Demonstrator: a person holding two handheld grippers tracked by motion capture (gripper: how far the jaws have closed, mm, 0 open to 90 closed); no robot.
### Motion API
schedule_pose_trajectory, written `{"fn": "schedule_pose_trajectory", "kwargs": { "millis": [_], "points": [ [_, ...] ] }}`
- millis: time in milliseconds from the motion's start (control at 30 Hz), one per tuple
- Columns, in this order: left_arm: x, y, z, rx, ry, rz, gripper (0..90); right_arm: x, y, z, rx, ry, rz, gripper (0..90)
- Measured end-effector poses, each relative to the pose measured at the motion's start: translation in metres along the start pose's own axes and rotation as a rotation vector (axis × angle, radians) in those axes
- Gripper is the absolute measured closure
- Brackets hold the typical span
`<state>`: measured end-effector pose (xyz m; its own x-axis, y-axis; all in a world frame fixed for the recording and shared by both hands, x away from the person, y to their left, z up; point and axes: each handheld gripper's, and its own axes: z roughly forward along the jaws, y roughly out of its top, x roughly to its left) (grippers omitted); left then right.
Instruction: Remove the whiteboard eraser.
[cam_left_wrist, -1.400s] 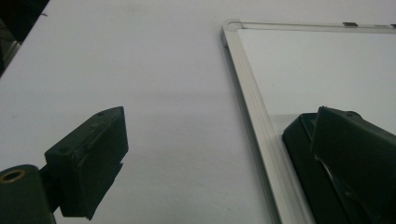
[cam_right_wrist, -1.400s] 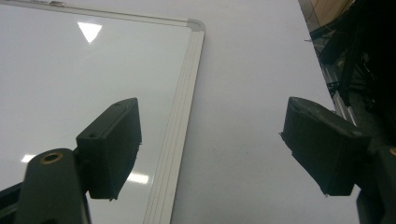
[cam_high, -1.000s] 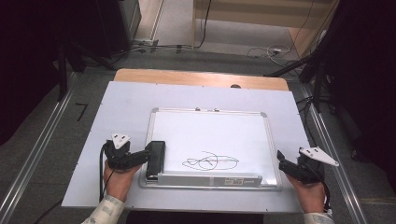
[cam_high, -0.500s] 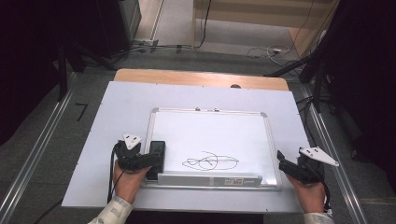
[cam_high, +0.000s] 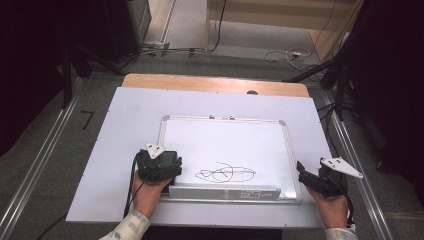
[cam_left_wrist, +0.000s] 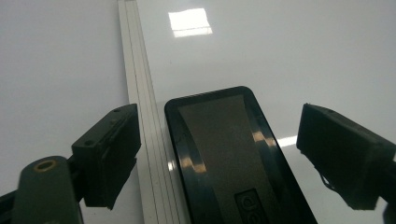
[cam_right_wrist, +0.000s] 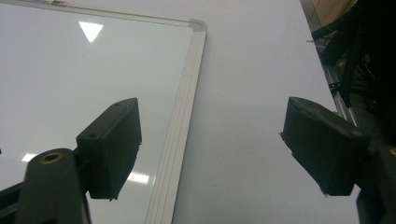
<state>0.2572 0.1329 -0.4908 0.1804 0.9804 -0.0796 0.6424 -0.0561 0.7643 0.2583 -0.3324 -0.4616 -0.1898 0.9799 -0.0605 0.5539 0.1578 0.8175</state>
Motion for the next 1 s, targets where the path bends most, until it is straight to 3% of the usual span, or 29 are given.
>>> {"fn": "schedule_pose_trajectory", "kwargs": {
  "millis": [533, 800, 1000],
  "points": [
    [-0.007, -0.01, 0.001, 0.023, 0.028, 0.015, 26.9, -0.001, 0.0, 0.0, -0.004, 0.002, 0.0, 18.3],
    [-0.007, -0.011, 0.001, 0.013, 0.009, 0.016, 34.8, -0.001, 0.0, 0.0, -0.004, 0.001, -0.003, 18.2],
    [-0.008, -0.01, 0.001, 0.001, -0.003, 0.051, 38.3, -0.001, 0.0, 0.0, -0.004, 0.003, 0.0, 18.2]
  ]
}}
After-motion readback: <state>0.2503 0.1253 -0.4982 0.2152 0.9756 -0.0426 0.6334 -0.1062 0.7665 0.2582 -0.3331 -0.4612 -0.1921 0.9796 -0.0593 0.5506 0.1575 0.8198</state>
